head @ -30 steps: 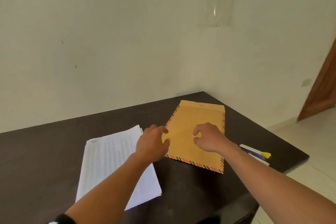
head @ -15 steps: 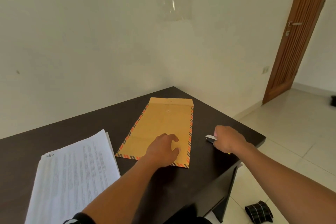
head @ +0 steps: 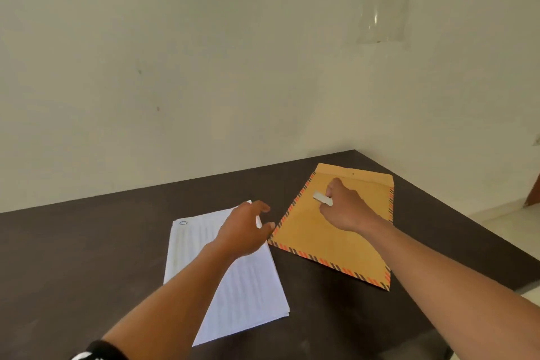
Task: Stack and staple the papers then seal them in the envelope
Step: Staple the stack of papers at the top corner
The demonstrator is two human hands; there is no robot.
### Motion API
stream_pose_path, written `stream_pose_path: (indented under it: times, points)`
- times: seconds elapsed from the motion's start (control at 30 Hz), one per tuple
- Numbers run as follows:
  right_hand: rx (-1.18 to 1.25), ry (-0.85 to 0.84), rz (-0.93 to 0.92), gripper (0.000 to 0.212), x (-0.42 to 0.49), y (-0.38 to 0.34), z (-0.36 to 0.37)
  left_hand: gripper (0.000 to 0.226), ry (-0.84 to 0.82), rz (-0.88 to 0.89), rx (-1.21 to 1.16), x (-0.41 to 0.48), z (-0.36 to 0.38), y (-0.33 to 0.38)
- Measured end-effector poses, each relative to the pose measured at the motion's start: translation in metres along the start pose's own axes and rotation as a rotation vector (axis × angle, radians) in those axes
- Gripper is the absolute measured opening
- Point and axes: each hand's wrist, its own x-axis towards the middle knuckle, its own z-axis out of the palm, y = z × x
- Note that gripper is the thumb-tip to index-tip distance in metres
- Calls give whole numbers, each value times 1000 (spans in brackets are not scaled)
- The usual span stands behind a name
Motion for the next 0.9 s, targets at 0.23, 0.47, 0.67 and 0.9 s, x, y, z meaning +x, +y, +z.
stream_pose_path:
  times: [0.23,0.47,0.67,0.9]
  points:
    - [12,-198,-151,22,39,-101,76,28,173,-414,24,-12,-60,-108]
    - [-116,-150,-285,18,83,-146,121,33,141,-642,39,2,-71,-170]
    - [-180,-131,-267,23,118,-151,131,45,113,-690,41,21,-69,-181]
    - [-221,-235,-345,32,118,-149,162,36,91,-768,-24,30,-62,-177]
